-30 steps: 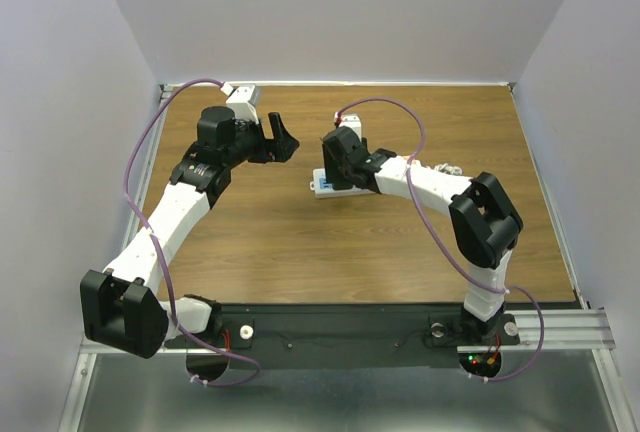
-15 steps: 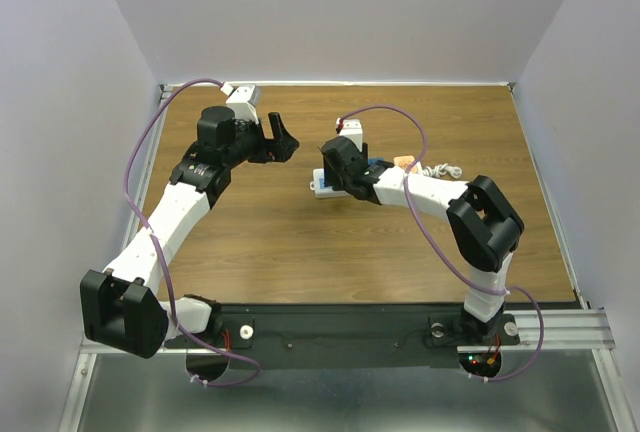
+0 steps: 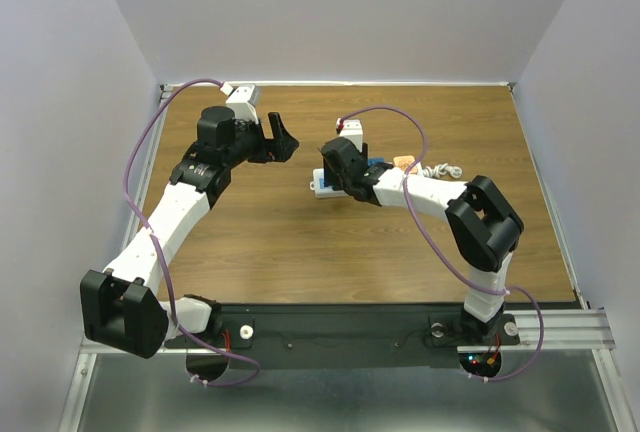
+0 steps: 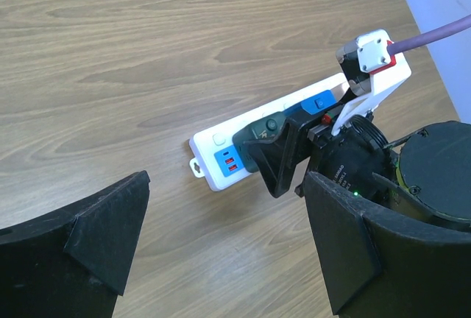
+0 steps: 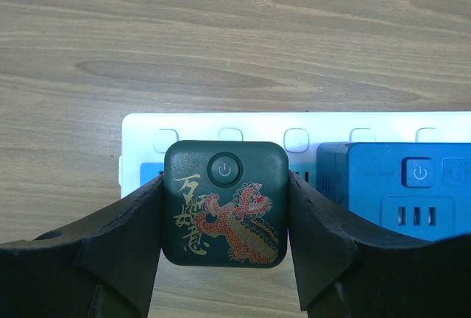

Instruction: Insert the plug

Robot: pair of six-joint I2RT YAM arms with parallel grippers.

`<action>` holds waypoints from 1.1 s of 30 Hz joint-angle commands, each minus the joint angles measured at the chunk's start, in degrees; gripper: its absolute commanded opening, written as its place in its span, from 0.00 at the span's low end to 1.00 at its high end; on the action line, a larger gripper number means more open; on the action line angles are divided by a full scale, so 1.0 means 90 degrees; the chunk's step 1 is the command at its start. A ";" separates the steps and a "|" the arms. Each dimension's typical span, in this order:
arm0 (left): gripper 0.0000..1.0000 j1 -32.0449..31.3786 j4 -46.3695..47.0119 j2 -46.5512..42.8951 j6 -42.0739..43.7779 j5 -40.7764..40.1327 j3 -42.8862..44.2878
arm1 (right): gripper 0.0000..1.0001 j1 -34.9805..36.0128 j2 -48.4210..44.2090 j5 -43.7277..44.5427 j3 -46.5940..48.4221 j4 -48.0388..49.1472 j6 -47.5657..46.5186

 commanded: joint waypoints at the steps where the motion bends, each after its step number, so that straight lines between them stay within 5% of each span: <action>1: 0.96 0.0032 0.0192 -0.0145 0.0009 -0.0073 0.0022 | 0.01 0.0062 0.0356 -0.0434 -0.0254 -0.1388 0.0119; 3: 0.96 0.0032 0.0153 -0.0135 0.0009 -0.0093 0.0042 | 0.06 0.0052 0.0191 -0.0327 -0.0117 -0.1466 0.0071; 7: 0.96 0.0032 0.0123 -0.0155 0.0019 -0.0142 0.0061 | 0.44 -0.0006 -0.0064 -0.0258 0.0350 -0.1525 -0.0124; 10: 0.96 0.0032 0.0123 -0.0174 0.0028 -0.0161 0.0061 | 0.62 -0.0065 -0.0210 -0.0170 0.0664 -0.1574 -0.0261; 15: 0.96 0.0032 0.0114 -0.0194 0.0038 -0.0181 0.0100 | 0.75 -0.0114 -0.0503 -0.0063 0.1172 -0.1603 -0.0515; 20: 0.96 0.0032 0.0055 -0.0233 0.0077 -0.0298 0.0159 | 0.99 -0.0192 -0.0826 -0.0043 0.1329 -0.1603 -0.0710; 26: 0.97 0.0032 0.0025 -0.0438 0.0068 -0.0639 0.0198 | 1.00 -0.0611 -0.1470 -0.0199 0.0755 -0.1526 -0.0652; 33: 0.98 0.0032 0.0230 -0.1013 -0.0147 -0.1469 0.0023 | 1.00 -0.2093 -0.2495 -0.0989 -0.0398 -0.0951 -0.0545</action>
